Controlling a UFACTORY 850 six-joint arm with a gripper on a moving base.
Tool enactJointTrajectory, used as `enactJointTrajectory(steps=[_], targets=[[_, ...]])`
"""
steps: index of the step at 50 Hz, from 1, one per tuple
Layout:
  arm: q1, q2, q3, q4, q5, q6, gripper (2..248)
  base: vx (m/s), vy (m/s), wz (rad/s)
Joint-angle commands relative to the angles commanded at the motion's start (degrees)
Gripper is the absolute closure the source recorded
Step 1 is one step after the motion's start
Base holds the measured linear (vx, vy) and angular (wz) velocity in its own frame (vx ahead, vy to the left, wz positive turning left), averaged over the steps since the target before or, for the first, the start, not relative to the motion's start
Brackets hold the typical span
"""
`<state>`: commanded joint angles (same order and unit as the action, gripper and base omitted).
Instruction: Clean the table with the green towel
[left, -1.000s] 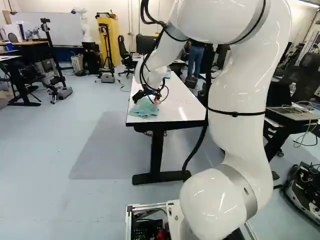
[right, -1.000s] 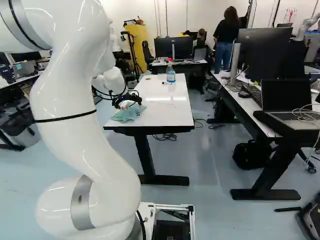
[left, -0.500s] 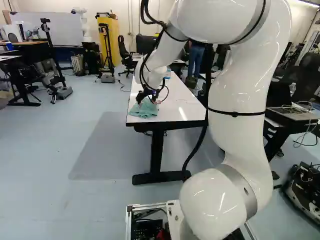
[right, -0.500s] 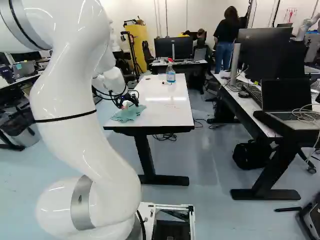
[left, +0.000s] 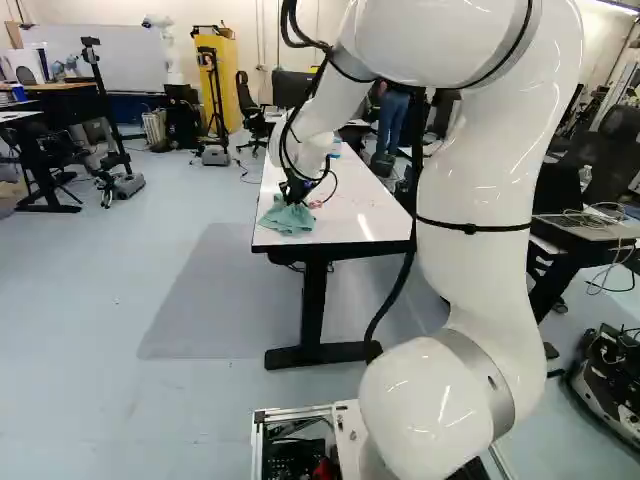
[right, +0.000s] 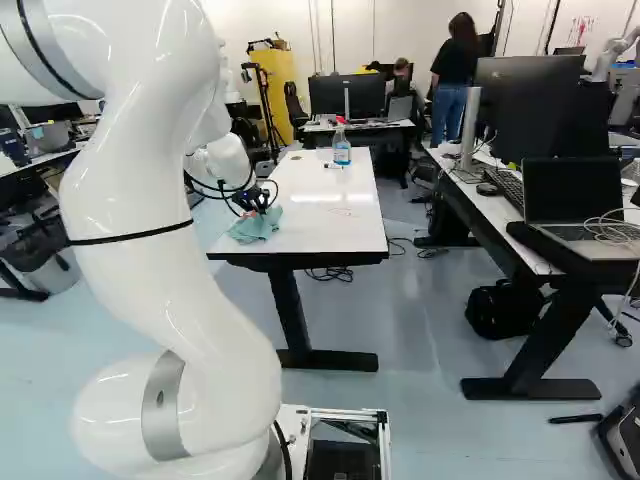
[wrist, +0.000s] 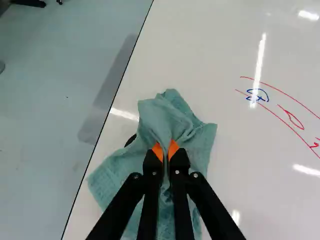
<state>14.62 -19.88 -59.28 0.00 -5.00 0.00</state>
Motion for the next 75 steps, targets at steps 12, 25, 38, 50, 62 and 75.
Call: enactJointTrajectory(steps=[12,25,38,50,62,75], targets=[[-0.01,1.18,0.29,0.00,0.00,0.00,219,0.000,0.000,0.000],[-1.40,2.97,0.48,0.00,0.00,0.00,219,0.000,0.000,0.000],[-3.68,4.23,0.01,0.00,0.00,0.00,219,0.000,0.000,0.000],[-5.92,4.95,-0.94,0.00,0.00,0.00,219,0.000,0.000,0.000],[-8.11,5.47,-2.09,0.00,0.00,0.00,219,0.000,0.000,0.000],[-10.40,5.40,-3.32,0.00,0.00,0.00,219,0.000,0.000,0.000]])
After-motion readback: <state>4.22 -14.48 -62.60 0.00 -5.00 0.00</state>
